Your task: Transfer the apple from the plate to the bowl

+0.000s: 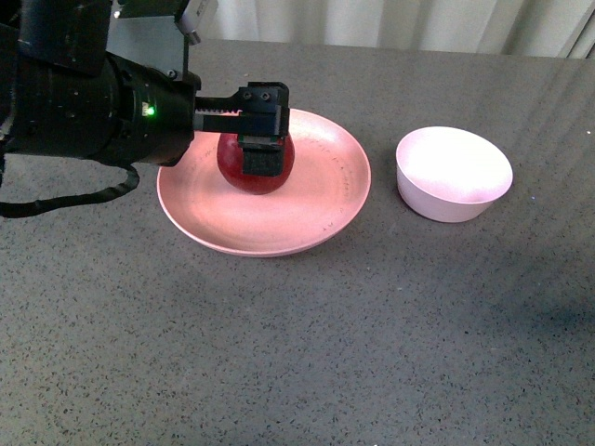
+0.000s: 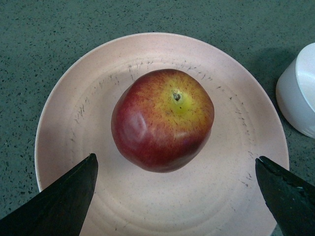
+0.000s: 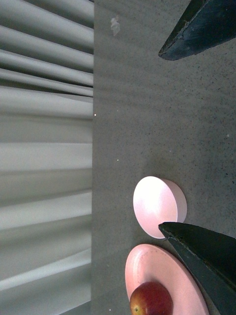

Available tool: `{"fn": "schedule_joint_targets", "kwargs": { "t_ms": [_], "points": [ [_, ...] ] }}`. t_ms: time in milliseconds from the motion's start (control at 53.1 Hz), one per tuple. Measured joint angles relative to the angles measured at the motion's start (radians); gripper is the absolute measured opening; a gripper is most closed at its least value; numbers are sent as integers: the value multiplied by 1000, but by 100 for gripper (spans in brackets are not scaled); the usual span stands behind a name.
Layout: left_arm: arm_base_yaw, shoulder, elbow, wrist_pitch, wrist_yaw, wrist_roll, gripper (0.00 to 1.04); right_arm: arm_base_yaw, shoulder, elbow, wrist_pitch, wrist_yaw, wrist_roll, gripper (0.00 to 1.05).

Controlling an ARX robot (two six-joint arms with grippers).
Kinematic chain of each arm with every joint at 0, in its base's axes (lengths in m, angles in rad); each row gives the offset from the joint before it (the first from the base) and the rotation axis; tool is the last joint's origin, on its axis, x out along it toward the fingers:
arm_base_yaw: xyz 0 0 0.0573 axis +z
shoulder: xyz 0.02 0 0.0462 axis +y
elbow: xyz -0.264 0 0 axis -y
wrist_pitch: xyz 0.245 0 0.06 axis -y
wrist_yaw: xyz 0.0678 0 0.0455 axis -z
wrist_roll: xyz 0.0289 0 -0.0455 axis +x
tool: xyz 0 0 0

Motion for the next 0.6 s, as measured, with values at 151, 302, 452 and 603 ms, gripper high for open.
{"fn": "schedule_joint_targets", "kwargs": {
  "t_ms": [151, 302, 452, 603],
  "points": [
    [-12, 50, 56, -19, -14, 17, 96, 0, 0, 0, 0, 0, 0, 96],
    [-21, 106, 132, -52, -31, 28, 96, 0, 0, 0, 0, 0, 0, 96],
    [-23, 158, 202, -82, -42, 38, 96, 0, 0, 0, 0, 0, 0, 96],
    [-23, 195, 244, -99, -59, 48, 96, 0, 0, 0, 0, 0, 0, 96]
  ]
}}
